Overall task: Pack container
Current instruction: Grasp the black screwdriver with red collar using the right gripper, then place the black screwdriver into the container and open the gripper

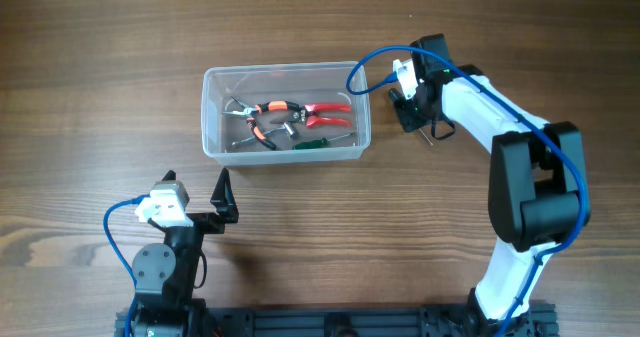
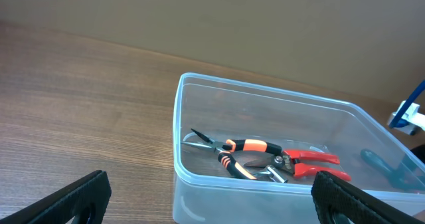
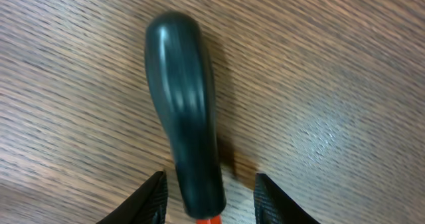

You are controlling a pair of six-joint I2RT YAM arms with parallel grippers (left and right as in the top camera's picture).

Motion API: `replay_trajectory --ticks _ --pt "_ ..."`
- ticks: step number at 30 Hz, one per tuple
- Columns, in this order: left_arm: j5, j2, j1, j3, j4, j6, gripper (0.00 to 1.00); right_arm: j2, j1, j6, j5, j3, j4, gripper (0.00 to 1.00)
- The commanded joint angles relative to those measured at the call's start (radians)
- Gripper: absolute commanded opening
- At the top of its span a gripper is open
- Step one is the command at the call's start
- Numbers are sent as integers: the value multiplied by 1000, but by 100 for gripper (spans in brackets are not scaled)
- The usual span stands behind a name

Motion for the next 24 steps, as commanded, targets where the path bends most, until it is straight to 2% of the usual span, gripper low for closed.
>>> replay_trajectory --ticks 1,2,4,10,16,21,24 --pt "-3 -2 6 -4 -1 -9 100 62 -5 32 112 -72 -21 31" --pt "-3 -2 6 -4 -1 -9 100 62 -5 42 111 -71 -19 17" --pt "-3 -2 6 -4 -1 -9 100 61 -5 54 111 -68 -21 4" --pt "-3 -2 6 -4 -1 -9 100 43 -5 80 111 14 -104 4" --pt "-3 -2 6 -4 -1 -9 100 -70 -4 116 102 257 -267 4" --pt "-3 -2 6 -5 -1 -9 100 -196 34 122 -107 514 -385 4" --pt "-3 -2 6 -4 -1 -9 100 -264 95 89 -264 579 -373 4"
